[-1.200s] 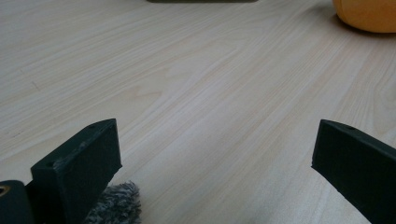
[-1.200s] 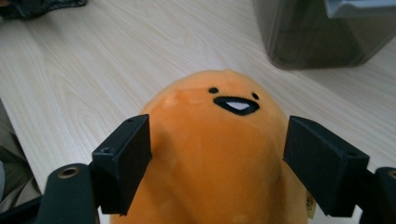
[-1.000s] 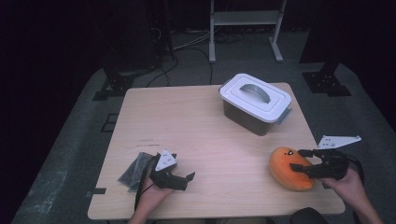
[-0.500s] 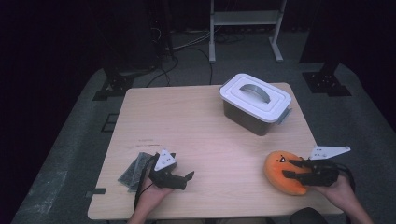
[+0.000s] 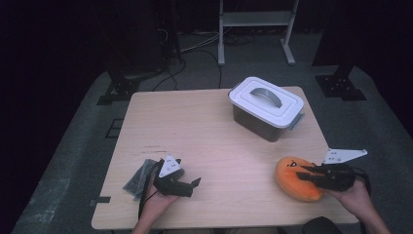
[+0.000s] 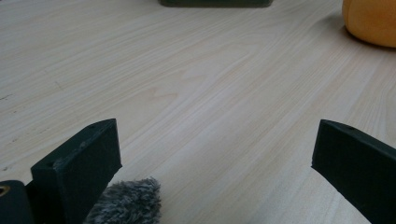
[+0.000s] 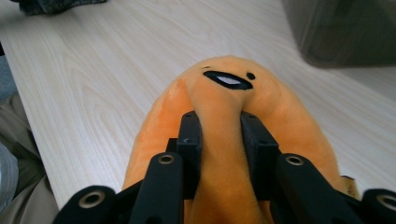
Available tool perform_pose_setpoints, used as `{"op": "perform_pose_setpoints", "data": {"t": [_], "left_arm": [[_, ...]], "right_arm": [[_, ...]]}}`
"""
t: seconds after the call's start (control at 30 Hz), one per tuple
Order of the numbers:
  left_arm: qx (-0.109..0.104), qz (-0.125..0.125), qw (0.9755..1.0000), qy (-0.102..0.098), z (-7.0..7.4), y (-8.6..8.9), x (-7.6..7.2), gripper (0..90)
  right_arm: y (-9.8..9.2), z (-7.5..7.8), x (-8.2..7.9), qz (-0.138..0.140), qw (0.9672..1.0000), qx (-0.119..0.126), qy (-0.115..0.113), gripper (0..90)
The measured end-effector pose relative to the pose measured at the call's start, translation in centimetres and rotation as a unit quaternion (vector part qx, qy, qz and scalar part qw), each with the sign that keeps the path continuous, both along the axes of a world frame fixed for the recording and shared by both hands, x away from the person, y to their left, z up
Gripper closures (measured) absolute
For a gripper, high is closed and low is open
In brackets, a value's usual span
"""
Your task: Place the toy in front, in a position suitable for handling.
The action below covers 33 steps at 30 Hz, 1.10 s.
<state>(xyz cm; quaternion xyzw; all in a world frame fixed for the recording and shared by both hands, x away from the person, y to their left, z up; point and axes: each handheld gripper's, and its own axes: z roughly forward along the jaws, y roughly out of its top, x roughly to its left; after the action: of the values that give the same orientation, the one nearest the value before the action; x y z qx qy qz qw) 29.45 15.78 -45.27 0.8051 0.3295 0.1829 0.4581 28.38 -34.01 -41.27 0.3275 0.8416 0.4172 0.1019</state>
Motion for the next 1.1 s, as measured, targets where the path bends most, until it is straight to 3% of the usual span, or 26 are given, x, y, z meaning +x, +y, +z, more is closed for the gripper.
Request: {"op": "perform_pose_setpoints", "data": {"t": [0.23,0.67,0.87,1.1], "left_arm": [[-0.002,0.004,1.0,-0.001,0.3,0.5,-0.1,0.4],[-0.003,0.007,1.0,-0.004,0.6,1.1,-0.1,0.6],[-0.004,0.006,1.0,-0.004,0.8,1.4,0.0,0.7],[-0.005,0.008,0.9999,-0.004,0.8,1.7,0.1,0.8]], "right_arm": [[0.2,1.4,0.7,0.019,0.9998,0.005,0.003,73.4],[4.1,5.5,1.2,0.087,0.9956,0.023,-0.025,73.3],[6.0,6.9,1.5,0.119,0.9919,0.026,-0.036,73.2],[9.0,7.1,2.0,0.159,0.9863,0.019,-0.038,73.0]]}}
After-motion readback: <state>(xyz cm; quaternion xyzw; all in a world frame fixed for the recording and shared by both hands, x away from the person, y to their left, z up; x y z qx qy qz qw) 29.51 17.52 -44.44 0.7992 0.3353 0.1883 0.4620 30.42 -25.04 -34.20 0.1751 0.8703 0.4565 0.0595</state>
